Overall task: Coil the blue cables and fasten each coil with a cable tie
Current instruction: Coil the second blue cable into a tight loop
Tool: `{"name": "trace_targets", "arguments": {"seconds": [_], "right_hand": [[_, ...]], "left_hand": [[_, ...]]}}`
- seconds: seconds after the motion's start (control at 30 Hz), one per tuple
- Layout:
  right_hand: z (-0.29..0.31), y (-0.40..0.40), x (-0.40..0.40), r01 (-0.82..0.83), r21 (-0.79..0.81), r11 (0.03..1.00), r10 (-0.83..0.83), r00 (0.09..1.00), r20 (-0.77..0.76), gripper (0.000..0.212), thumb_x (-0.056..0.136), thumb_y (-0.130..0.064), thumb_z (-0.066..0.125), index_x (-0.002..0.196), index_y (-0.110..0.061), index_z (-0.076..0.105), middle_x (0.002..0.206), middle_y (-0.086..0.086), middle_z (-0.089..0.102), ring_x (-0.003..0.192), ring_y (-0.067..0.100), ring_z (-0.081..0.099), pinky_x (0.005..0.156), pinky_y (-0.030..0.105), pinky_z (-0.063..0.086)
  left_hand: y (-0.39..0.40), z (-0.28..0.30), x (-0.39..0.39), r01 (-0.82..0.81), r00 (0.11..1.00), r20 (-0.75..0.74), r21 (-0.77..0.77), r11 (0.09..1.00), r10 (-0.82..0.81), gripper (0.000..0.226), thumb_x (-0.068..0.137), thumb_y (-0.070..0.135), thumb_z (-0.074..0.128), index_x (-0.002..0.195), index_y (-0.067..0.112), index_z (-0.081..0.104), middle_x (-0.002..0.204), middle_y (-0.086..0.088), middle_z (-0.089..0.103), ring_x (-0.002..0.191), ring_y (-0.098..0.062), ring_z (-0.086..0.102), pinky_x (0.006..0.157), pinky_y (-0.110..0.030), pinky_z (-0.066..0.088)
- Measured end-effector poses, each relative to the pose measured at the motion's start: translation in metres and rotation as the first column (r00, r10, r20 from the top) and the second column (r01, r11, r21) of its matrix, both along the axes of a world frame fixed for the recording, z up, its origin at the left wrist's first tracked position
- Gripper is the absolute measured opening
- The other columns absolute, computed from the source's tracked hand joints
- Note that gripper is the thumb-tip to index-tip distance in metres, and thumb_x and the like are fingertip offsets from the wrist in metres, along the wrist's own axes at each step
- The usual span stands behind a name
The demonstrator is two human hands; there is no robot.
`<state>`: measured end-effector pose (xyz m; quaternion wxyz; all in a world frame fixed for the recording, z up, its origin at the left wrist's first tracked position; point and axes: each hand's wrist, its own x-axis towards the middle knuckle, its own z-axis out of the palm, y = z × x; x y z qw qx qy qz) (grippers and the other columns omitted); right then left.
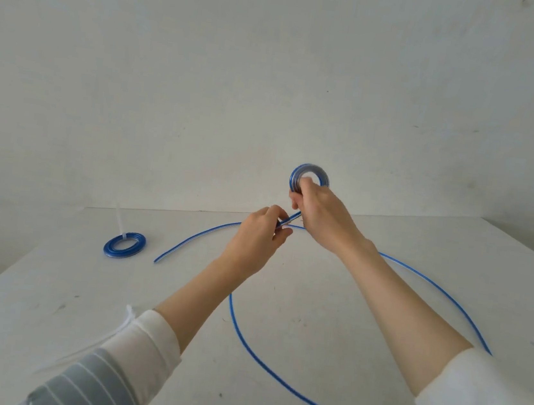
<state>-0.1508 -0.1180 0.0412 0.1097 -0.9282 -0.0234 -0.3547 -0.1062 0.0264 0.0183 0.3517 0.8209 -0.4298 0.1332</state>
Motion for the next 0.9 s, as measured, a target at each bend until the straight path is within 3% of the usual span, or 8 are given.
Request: {"name": "trace_targets", "arguments": {"seconds": [0.1, 0.2, 0.37, 0.47, 0.53, 0.63, 0.77, 0.9], "right_hand": [[-0.013, -0.003, -0.007, 0.007, -0.191, 0.981, -0.018, 0.998, -0.054, 0.013, 0.095, -0.013, 0.045, 0.088, -0.002, 0.045, 0.078, 0.018, 0.062, 0.067, 0.035, 0.052, 0.051, 0.035, 0.032], [-0.024, -0.003, -0.012, 0.01, -0.193, 0.981, -0.032, 0.994, -0.109, 0.019, 0.098, -0.019, 0.039, 0.092, -0.002, 0.046, 0.082, 0.018, 0.062, 0.065, 0.031, 0.041, 0.055, 0.034, 0.028], [-0.027, 0.006, -0.015, -0.032, -0.197, 0.98, 0.012, 0.995, -0.102, 0.03, 0.096, -0.031, 0.044, 0.092, -0.001, 0.049, 0.074, 0.014, 0.059, 0.063, 0.028, 0.04, 0.054, 0.035, 0.03], [-0.024, 0.01, -0.012, 0.029, -0.198, 0.98, -0.046, 0.996, -0.08, 0.028, 0.097, -0.029, 0.043, 0.088, -0.003, 0.047, 0.066, 0.014, 0.058, 0.059, 0.034, 0.049, 0.05, 0.035, 0.03], [-0.02, 0.014, -0.014, 0.022, -0.064, 0.998, -0.028, 0.996, -0.082, 0.023, 0.096, -0.028, 0.042, 0.082, -0.011, 0.038, 0.058, 0.006, 0.049, 0.052, 0.03, 0.043, 0.048, 0.033, 0.027], [-0.013, 0.018, -0.019, -0.048, 0.22, 0.974, 0.076, 0.99, -0.121, 0.025, 0.095, -0.029, 0.041, 0.073, -0.02, 0.032, 0.053, -0.004, 0.033, 0.049, 0.018, 0.031, 0.047, 0.032, 0.026], [-0.002, 0.029, -0.029, -0.181, 0.579, 0.795, 0.277, 0.957, -0.082, 0.034, 0.096, -0.03, 0.039, 0.064, -0.019, 0.034, 0.055, -0.006, 0.036, 0.048, 0.009, 0.026, 0.046, 0.018, 0.025], [0.009, 0.036, -0.036, -0.288, 0.703, 0.65, 0.401, 0.916, 0.004, 0.035, 0.095, -0.025, 0.032, 0.06, -0.019, 0.034, 0.049, -0.009, 0.033, 0.052, 0.015, 0.028, 0.051, 0.022, 0.029]], "left_hand": [[0.005, 0.01, 0.007, -0.081, 0.95, 0.312, 0.238, 0.968, 0.003, 0.022, 0.092, 0.019, 0.05, 0.108, 0.003, 0.049, 0.101, -0.014, 0.057, 0.08, -0.037, 0.057, 0.064, -0.04, 0.042], [0.014, 0.023, 0.018, -0.122, 0.846, 0.513, 0.45, 0.884, -0.145, 0.024, 0.097, 0.024, 0.042, 0.108, 0.004, 0.05, 0.099, -0.014, 0.053, 0.078, -0.039, 0.057, 0.056, -0.039, 0.036], [0.029, 0.045, 0.032, -0.151, 0.595, 0.745, 0.473, 0.868, -0.303, 0.015, 0.081, 0.026, 0.069, 0.071, 0.015, 0.066, 0.058, 0.002, 0.061, 0.054, -0.018, 0.059, 0.044, -0.023, 0.043], [0.028, 0.05, 0.032, -0.216, 0.497, 0.818, 0.439, 0.872, -0.289, 0.022, 0.083, 0.013, 0.053, 0.069, 0.024, 0.066, 0.062, 0.009, 0.066, 0.063, -0.01, 0.064, 0.066, -0.021, 0.051], [0.028, 0.054, 0.03, -0.174, 0.54, 0.807, 0.384, 0.907, -0.239, 0.034, 0.083, 0.003, 0.038, 0.074, 0.021, 0.066, 0.067, 0.007, 0.067, 0.067, -0.014, 0.065, 0.073, -0.024, 0.052], [0.028, 0.061, 0.034, -0.1, 0.645, 0.752, 0.264, 0.959, -0.14, 0.023, 0.091, 0.011, 0.044, 0.079, 0.011, 0.064, 0.073, -0.004, 0.064, 0.068, -0.026, 0.061, 0.077, -0.032, 0.051], [0.034, 0.079, 0.037, -0.001, 0.749, 0.64, 0.26, 0.966, -0.172, 0.006, 0.087, 0.004, 0.057, 0.085, 0.006, 0.061, 0.079, -0.009, 0.06, 0.071, -0.03, 0.055, 0.077, -0.037, 0.045], [0.032, 0.091, 0.034, 0.088, 0.755, 0.619, 0.231, 0.969, -0.216, 0.013, 0.09, 0.006, 0.048, 0.083, 0.006, 0.059, 0.075, -0.002, 0.06, 0.067, -0.022, 0.049, 0.078, -0.034, 0.039]]}}
